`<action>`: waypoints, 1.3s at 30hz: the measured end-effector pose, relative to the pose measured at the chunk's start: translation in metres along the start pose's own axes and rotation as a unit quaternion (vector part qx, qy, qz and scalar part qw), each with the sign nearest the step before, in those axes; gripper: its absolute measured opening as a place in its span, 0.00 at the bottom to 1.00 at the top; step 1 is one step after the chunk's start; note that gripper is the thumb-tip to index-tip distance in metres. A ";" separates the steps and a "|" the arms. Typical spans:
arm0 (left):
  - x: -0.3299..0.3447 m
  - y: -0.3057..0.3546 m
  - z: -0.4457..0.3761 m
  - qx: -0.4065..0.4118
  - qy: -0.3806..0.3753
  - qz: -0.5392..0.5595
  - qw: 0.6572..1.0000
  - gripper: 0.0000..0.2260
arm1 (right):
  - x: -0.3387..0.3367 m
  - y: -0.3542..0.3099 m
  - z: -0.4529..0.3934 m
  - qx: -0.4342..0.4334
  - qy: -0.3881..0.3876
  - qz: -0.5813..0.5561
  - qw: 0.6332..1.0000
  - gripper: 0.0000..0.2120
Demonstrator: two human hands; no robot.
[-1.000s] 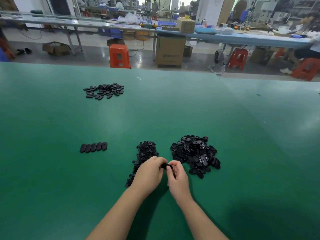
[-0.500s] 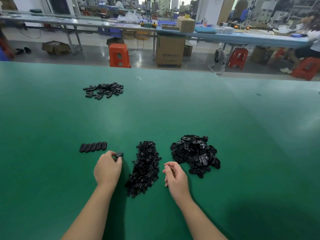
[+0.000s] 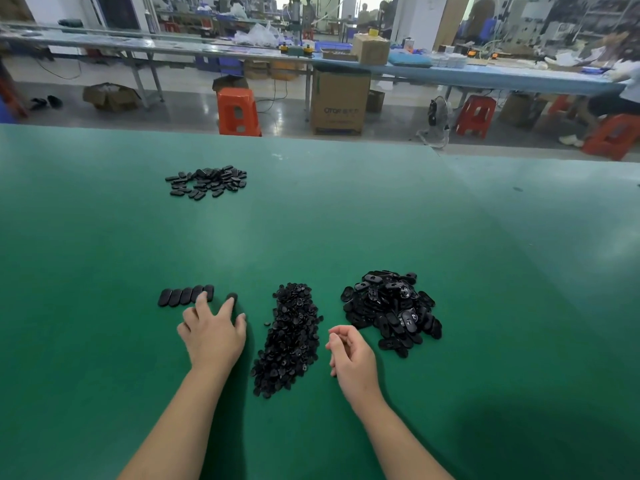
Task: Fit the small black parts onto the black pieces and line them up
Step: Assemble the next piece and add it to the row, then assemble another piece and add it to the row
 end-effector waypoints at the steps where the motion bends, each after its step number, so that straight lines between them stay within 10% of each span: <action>1: 0.001 -0.001 -0.004 -0.006 -0.008 -0.008 1.000 0.22 | 0.000 0.000 0.000 0.000 0.000 -0.001 1.000 0.06; 14: -0.003 -0.010 -0.026 -0.053 -0.040 -0.015 0.998 0.26 | 0.000 -0.005 0.000 -0.012 -0.013 0.028 0.999 0.05; 18: -0.013 0.000 -0.014 0.051 0.042 0.115 0.991 0.17 | 0.000 -0.007 0.001 -0.013 -0.014 0.031 0.999 0.05; 22: -0.007 0.015 0.001 0.131 -0.027 0.213 0.968 0.10 | 0.000 -0.007 0.001 -0.012 -0.016 0.031 0.999 0.06; 39: 0.018 0.019 0.016 0.105 -0.025 0.248 0.963 0.06 | 0.002 -0.005 0.002 -0.013 -0.029 0.059 0.998 0.06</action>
Point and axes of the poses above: each hand's wrist, its own z-axis away from the middle knuckle, its own x-axis out of the palm, y = z × x, the point moved 5 cm from there along -z, towards the middle knuckle, and after that the axes turned 14 degrees about -x, right-handed, at the moved point
